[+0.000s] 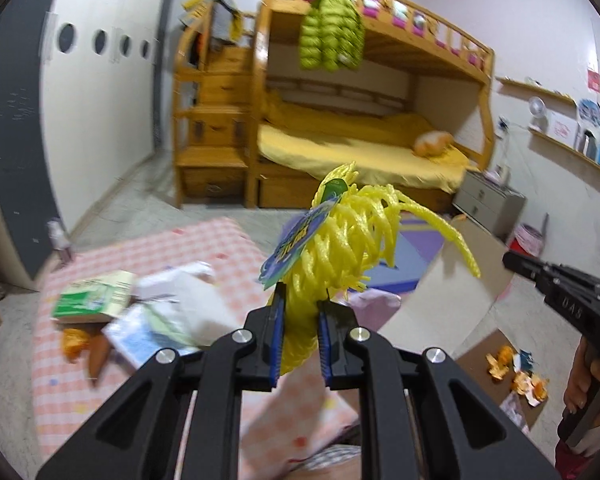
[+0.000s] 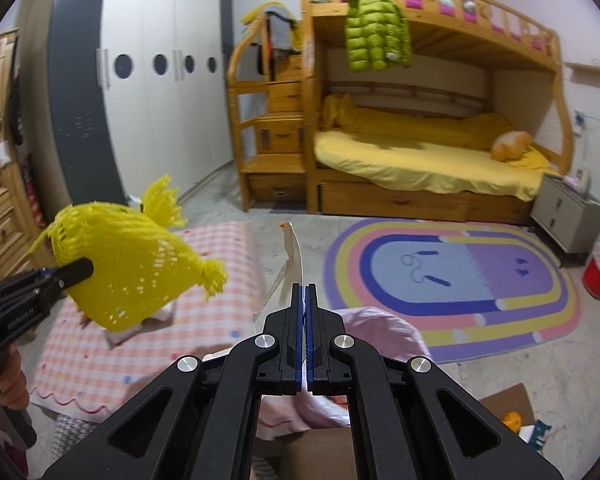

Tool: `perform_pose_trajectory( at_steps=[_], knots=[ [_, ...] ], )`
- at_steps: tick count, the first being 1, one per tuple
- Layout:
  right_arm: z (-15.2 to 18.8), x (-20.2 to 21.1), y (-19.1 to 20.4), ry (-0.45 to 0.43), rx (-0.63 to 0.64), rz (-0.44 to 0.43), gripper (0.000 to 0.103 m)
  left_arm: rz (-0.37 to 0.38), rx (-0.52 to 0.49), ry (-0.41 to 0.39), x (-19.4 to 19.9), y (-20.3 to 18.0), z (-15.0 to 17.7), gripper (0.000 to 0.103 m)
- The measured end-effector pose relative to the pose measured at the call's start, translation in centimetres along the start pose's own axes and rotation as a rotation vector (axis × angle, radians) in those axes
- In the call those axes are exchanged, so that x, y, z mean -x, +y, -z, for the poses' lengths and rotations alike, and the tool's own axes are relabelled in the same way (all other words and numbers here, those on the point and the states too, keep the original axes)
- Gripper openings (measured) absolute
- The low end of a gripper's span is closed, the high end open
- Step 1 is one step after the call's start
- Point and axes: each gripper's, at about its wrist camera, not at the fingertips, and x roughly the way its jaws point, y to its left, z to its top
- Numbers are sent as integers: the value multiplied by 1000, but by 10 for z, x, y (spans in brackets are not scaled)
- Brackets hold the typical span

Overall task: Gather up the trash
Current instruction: 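Lift the yellow net with the left gripper while the right gripper grasps the white paper, then drop the yellow net and white paper into the pink wastebasket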

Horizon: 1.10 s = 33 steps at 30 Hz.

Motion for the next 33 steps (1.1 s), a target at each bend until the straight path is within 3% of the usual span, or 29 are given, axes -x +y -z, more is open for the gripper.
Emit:
perform_pose_trajectory(
  at_steps=[6, 12, 21, 23, 25, 28, 33],
  knots=[
    [5, -16, -48, 3, -36, 159, 0, 91, -42, 83, -57, -38, 1, 13],
    [23, -59, -86, 63, -41, 301, 1, 155, -64, 165, -118, -66, 5, 13],
    [49, -120, -110, 139, -51, 358, 3, 186, -131, 252, -202, -110, 16, 13],
    [53, -129, -113, 149, -59, 349, 5, 198, -132, 265, -214, -115, 15, 21],
    [56, -136, -117, 169, -80, 309, 10, 206, -133, 278, -220, -117, 15, 56],
    [59, -139, -120, 186, -95, 282, 22, 220, -107, 279, -220, -109, 12, 59],
    [60, -125, -117, 185, -133, 239, 22, 151, -77, 264, -199, -83, 8, 59]
  ],
)
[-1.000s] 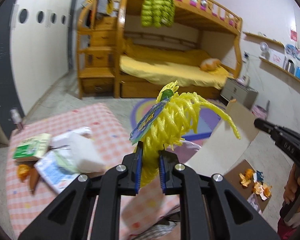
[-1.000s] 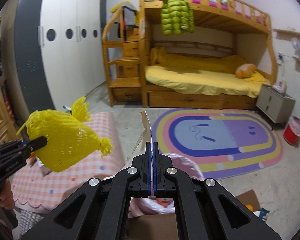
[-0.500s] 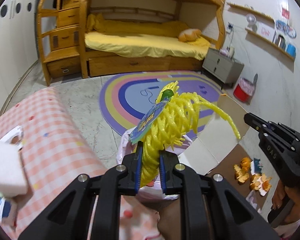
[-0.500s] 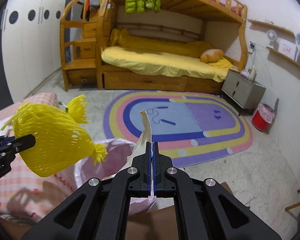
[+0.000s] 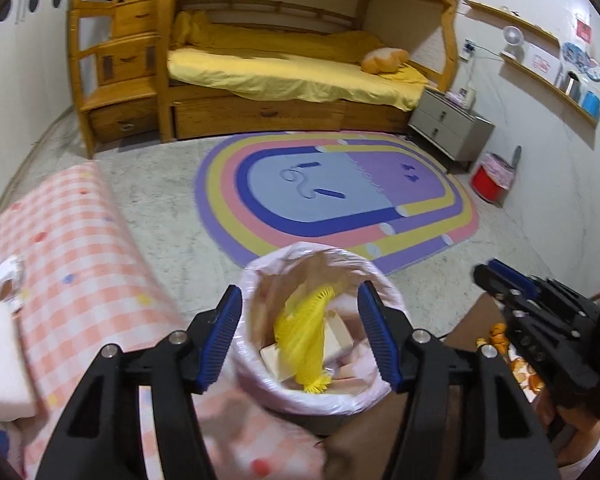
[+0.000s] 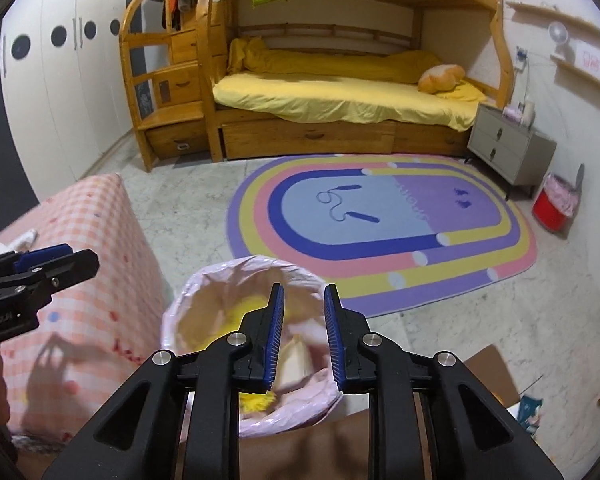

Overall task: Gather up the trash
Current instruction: 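Drop the yellow net and white paper into the pink wastebasket, then return to the table and grasp the white foam block with the right gripper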

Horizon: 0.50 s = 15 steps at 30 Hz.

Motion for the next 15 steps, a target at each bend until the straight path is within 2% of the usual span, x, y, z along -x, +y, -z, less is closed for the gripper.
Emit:
perform_pose_trajectory(
  at_steps=[3, 9, 12, 15],
  knots=[
    [3, 15, 7, -2, -2, -52, 22, -38, 12, -10, 20, 9, 9, 59],
    [5, 48, 37, -12, 47, -157, 29, -105, 25, -32, 62, 25, 24, 59],
    [5, 63, 53, -29, 58, -209, 30, -155, 27, -53, 89, 33, 34, 66],
    [7, 75, 76, -38, 96, -263, 32, -203, 48, -69, 119, 45, 47, 67]
  ],
)
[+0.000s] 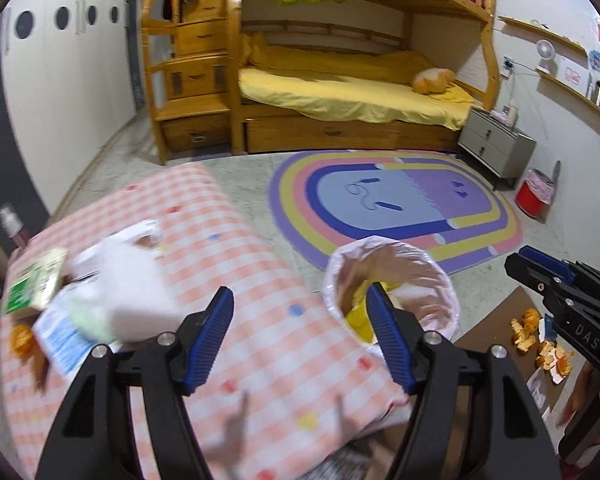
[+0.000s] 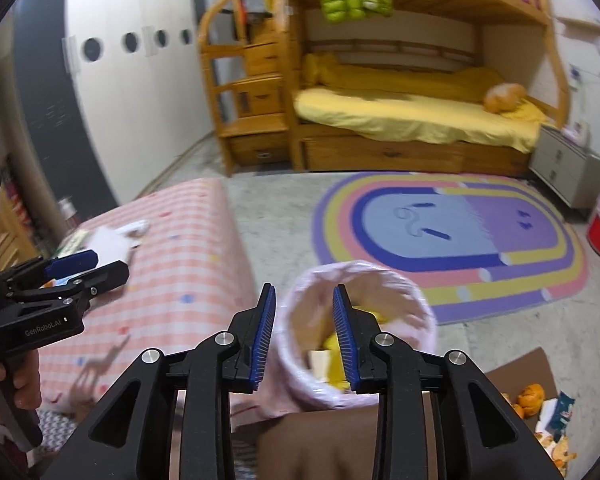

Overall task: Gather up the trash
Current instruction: 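Return to the table and grasp the white foam block with the right gripper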

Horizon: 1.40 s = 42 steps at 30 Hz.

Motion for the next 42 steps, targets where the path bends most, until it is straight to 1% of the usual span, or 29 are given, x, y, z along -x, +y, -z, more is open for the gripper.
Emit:
perform_pose_trajectory(
  at_steps=[3, 5, 7, 8, 10, 15, 17, 22, 25, 30, 36, 40, 42],
  knots=[
    [1, 3, 31, 0, 53, -63, 32, -40, 32, -13, 22, 20, 10, 67],
    [2, 4, 54, 6, 97, -112, 33, -77, 71, -4, 35, 39, 18, 67],
    [2, 4, 74, 11, 132, -152, 45, -93, 109, 12, 43, 56, 27, 67],
    [3, 3, 84, 13, 147, -169, 47, -98, 127, 20, 47, 63, 32, 67],
    [3, 2, 102, 16, 179, -189, 58, -130, 170, 22, 55, 83, 42, 67],
    [8, -4, 137, 30, 242, -213, 70, -220, 244, 11, 70, 128, 65, 67],
    [10, -10, 149, 44, 256, -216, 75, -249, 261, 8, 74, 140, 71, 67],
    [8, -27, 171, 65, 286, -232, 76, -304, 312, 18, 74, 173, 84, 67],
    [3, -40, 185, 67, 325, -227, 76, -328, 327, 14, 72, 187, 83, 67],
    [-4, -69, 207, 90, 383, -220, 75, -333, 351, 16, 61, 206, 81, 67],
    [-13, -98, 231, 108, 430, -249, 74, -341, 368, 31, 49, 223, 77, 67],
    [-15, -115, 247, 115, 473, -243, 71, -341, 364, 31, 48, 225, 75, 67],
    [-15, -123, 250, 118, 493, -223, 68, -337, 365, 28, 49, 225, 75, 67]
  ],
)
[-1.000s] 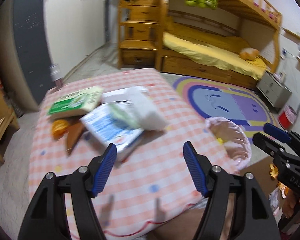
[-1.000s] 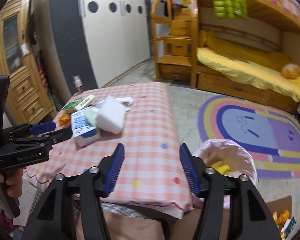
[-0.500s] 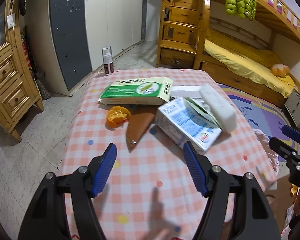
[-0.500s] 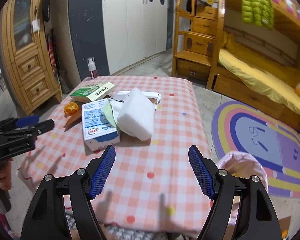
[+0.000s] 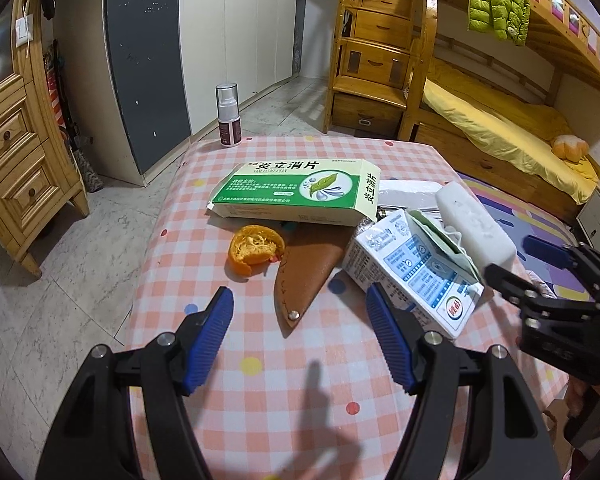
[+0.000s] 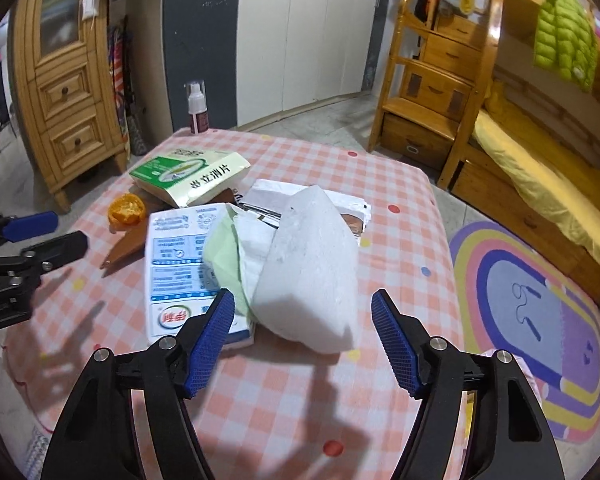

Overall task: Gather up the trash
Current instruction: 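Return to the table and grasp the white foam block with the right gripper, then lift the foam block with the right gripper while the left gripper grasps the white mask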

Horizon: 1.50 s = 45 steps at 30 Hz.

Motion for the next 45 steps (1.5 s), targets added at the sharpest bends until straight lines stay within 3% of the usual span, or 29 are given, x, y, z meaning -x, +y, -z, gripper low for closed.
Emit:
perform_pose_trajectory(
  at_steps=[2, 3, 6, 10, 13, 18, 23, 28, 32, 37, 42, 44, 45],
  knots=[
    [1, -5, 1, 8, 9, 25, 52, 2, -2, 2, 1, -1, 1, 67],
    [2, -5, 0, 8, 5, 26, 36, 2, -4, 3, 1, -1, 2, 67],
    [8, -2, -8, 23, -26, 12, 30, 7, -11, 9, 4, -4, 5, 67],
    [17, 12, -11, 45, -67, -96, 29, 14, -22, 13, 7, -8, 9, 67],
    [27, 25, -5, 56, -94, -174, 29, 25, -19, 9, 12, -9, 11, 77],
    [40, 45, 4, 56, -123, -269, 29, 32, -42, 8, 19, -16, 17, 80],
    [42, 69, -6, -16, -131, -168, 29, 29, -92, 11, 22, -30, 31, 85],
    [46, 83, -22, -57, -167, -131, 29, 46, -104, 40, 18, -41, 41, 85],
    [48, 86, -29, -71, -189, -118, 29, 89, -81, 14, 20, -48, 32, 85],
    [51, 89, -35, -81, -201, -109, 29, 131, -102, 49, 2, -67, 20, 64],
    [56, 90, -43, -83, -218, -101, 29, 99, -158, 61, -15, -82, 16, 56],
    [57, 91, -45, -86, -226, -99, 29, 126, -175, 78, -18, -87, 15, 41],
    [58, 92, -46, -90, -228, -97, 29, 137, -183, 83, -19, -88, 14, 20]
  ],
)
